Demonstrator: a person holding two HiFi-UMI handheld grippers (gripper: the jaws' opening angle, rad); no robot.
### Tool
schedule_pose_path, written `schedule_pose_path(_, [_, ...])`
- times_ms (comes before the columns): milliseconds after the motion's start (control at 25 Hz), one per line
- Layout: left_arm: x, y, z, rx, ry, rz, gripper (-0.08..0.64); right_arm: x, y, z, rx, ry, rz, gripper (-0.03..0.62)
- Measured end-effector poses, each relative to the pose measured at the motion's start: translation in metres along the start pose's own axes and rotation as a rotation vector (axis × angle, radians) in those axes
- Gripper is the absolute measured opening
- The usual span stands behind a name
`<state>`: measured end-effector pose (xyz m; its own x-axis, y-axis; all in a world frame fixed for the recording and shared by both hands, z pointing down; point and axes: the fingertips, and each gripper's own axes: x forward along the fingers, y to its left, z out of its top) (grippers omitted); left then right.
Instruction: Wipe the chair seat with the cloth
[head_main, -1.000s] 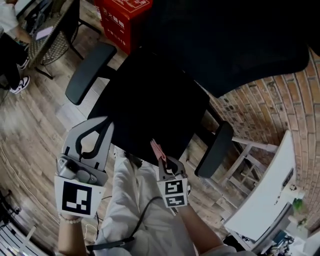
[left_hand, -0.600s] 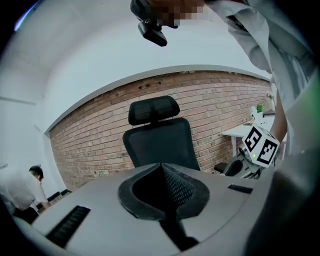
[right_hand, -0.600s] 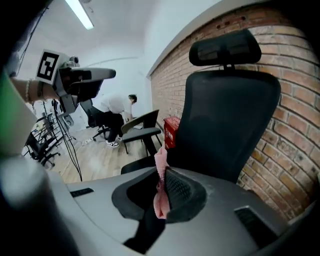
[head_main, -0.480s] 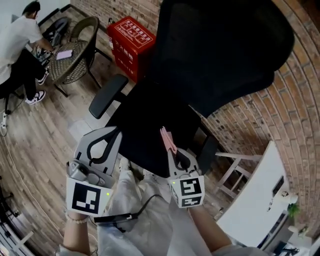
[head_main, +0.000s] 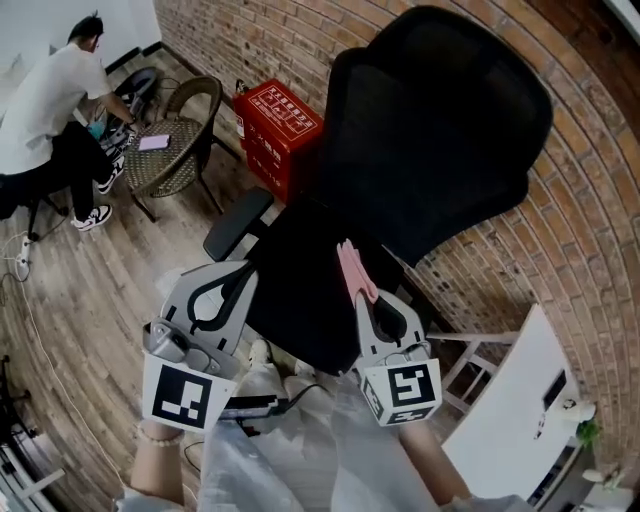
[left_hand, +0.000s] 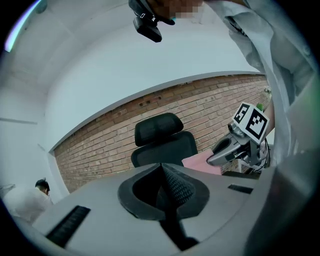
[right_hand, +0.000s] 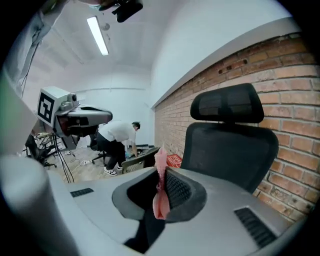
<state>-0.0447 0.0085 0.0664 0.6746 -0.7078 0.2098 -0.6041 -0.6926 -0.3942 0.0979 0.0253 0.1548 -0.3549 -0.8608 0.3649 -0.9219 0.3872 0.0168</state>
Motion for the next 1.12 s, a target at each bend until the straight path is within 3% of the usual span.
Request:
schedule_pose_path(360, [-0.011,0.010,0.025,0.011,-0.016,0.035,0.018,-0.014,0.001,0.046,-0.036,-0.082,0.015,0.055])
schedule_pose_path(760, [-0.010,0.017,0.033,0.022,-0.036,0.049,0.018,-0.009,0.008,0.060,-0.041,-0.100,0.044,0.055])
schedule_pose_path(1120, [-0.005,0.014,0.029,0.007,-0.040,0.043,0.018,-0.004,0.012,0.063,-0.103,-0.093,0.053,0.055])
